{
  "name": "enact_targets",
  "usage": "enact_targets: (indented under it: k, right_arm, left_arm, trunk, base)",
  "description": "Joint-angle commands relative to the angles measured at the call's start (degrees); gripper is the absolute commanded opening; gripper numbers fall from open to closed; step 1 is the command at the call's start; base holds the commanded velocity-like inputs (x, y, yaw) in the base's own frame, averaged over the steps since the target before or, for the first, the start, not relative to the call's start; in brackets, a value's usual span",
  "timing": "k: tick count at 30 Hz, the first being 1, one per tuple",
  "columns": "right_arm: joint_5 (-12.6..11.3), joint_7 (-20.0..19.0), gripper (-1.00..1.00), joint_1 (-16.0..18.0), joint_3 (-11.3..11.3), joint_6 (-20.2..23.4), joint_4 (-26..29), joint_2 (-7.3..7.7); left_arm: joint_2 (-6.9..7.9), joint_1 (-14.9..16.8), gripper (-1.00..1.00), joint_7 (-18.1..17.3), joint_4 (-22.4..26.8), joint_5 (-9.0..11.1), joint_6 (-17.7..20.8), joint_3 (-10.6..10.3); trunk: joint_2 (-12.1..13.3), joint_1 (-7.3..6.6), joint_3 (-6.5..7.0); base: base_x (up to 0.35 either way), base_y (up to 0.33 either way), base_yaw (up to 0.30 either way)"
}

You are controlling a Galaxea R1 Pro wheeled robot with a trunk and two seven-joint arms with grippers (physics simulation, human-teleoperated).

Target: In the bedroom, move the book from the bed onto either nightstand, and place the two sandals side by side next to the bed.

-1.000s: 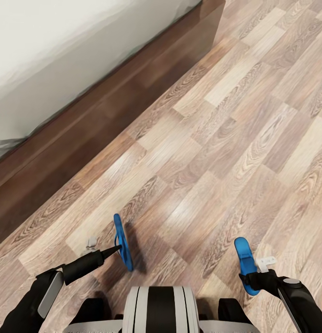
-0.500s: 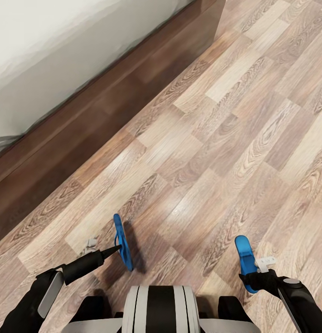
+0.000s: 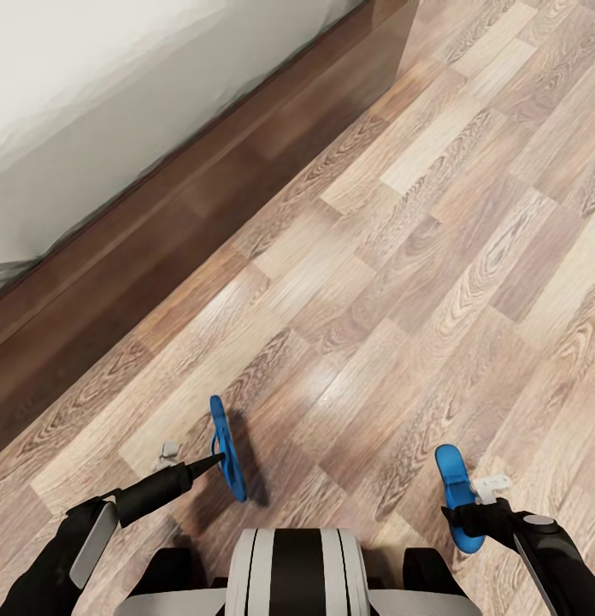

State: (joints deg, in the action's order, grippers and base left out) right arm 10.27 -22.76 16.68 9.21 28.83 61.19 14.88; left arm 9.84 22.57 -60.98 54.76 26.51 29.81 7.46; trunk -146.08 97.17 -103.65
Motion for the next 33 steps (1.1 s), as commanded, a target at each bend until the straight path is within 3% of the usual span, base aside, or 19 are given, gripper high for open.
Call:
enact_targets:
  k: [1, 8, 21, 22, 33]
  right_arm:
    - [0.61, -0.53, 1.00, 0.02, 0.14, 0.17, 0.08, -0.02]
    - [0.63, -0.53, 1.00, 0.02, 0.14, 0.17, 0.13, -0.02]
    - [0.54, -0.53, 1.00, 0.02, 0.19, 0.17, 0.16, -0.02]
    - [0.54, -0.53, -1.00, 0.02, 0.19, 0.14, 0.16, -0.02]
    - [0.54, -0.53, -1.00, 0.02, 0.19, 0.17, 1.28, -0.01]
  left_arm:
    - [0.01, 0.01, -1.00, -0.10, -0.01, 0.30, 0.51, 0.01]
    - [0.01, 0.01, -1.00, -0.10, -0.01, 0.30, 0.58, -0.05]
    - [0.01, 0.01, -1.00, -0.10, -0.01, 0.38, 0.60, 0.00]
    - [0.01, 0.01, -1.00, -0.10, -0.01, 0.38, 0.60, 0.01]
    - [0.01, 0.01, -1.00, -0.10, -0.01, 0.38, 0.60, 0.01]
  trunk:
    - [-0.01, -0.01, -0.03]
    - [-0.09, 0.15, -1.35]
    - [-0.13, 0.22, -1.35]
    - [-0.13, 0.22, -1.35]
    - [-0.13, 0.22, -1.35]
  base:
    - [0.000, 0.000, 0.000]
    - [0.000, 0.000, 0.000]
    - [0.000, 0.000, 0.000]
    - [0.000, 0.000, 0.000]
    - [0.000, 0.000, 0.000]
